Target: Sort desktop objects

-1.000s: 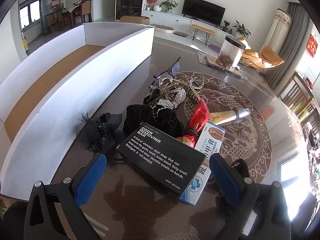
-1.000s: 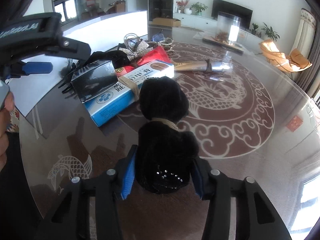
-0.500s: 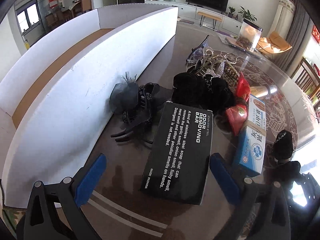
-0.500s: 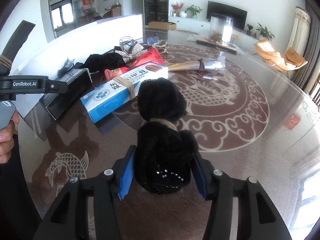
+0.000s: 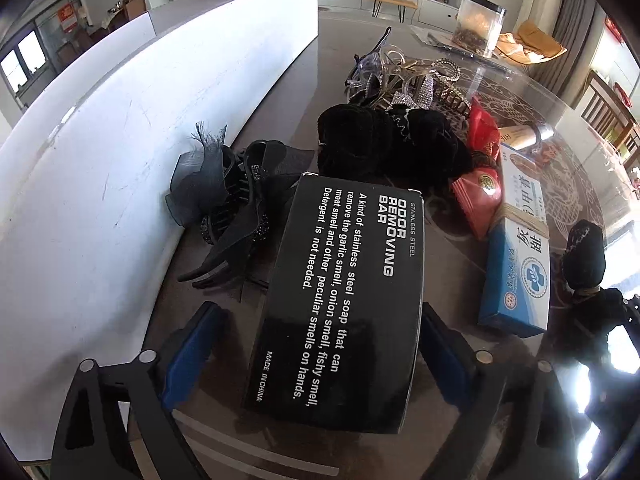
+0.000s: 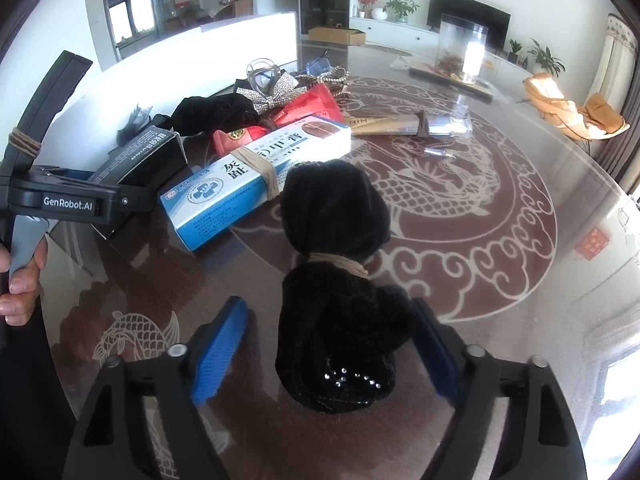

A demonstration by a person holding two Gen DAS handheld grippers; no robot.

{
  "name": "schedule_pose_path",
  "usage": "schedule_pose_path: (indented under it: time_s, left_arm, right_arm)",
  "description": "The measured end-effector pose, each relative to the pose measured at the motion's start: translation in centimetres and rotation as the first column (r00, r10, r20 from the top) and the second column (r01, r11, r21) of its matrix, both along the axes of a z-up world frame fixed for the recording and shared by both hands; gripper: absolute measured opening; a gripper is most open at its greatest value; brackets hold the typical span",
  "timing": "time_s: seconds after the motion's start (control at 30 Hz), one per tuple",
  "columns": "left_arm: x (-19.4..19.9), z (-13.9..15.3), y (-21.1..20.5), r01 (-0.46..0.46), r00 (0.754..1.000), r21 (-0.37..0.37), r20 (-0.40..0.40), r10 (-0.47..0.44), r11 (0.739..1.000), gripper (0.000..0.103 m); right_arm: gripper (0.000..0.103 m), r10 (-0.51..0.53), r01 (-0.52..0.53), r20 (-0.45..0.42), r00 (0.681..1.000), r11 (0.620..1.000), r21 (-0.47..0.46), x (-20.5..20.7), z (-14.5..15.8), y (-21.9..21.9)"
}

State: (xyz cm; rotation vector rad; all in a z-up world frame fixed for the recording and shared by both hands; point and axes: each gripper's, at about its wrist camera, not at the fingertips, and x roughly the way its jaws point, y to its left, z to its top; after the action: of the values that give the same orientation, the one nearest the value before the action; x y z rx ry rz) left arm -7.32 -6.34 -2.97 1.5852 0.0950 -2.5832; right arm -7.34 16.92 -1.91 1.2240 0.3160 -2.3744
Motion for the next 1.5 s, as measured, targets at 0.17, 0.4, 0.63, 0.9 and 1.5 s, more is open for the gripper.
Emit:
schedule_pose_path:
  time_s: [0.17, 0.4, 0.63, 0.9, 1.5]
  left_arm:
    - [4.4, 0.6, 0.0, 0.074, 0.997, 0.08, -0.011, -0.073, 0.994, 0.058]
    - [8.7, 5.5, -1.8, 0.075, 0.991, 0.189, -0.122, -0.052, 0.979, 0.058]
    - [6.7, 13.2, -10.8, -0.058, 0.967, 0.176, -0.234, 0.099, 0.983, 0.058]
    - [2.1, 11.8, -22.8, -0.275, 0.946, 0.099, -0.148, 0.288, 0.956, 0.058]
    - [5.8, 15.4, -12.3, -0.066, 0.937, 0.104, -0.336, 0.097, 0.992, 0.08]
  right_arm:
    - [0.032, 0.015, -0.013, 0.046, 0.999, 0.999, -0.035, 0.6, 1.1, 1.4]
    - [0.032, 0.008, -0.001, 0.06, 0.998, 0.993, -0.122, 2.7, 3.4, 2.1]
    - [0.032, 0.179, -0.198, -0.104, 0.978, 0.955, -0.219, 0.4, 12.1, -8.6]
    - [0.033, 0.385, -0.42, -0.179, 0.905, 0.876, -0.237, -3.4, 15.9, -27.8]
    - [0.102, 0.176, -0.248, -0.286, 0.942, 0.939, -0.239, -2.8, 13.2, -21.0]
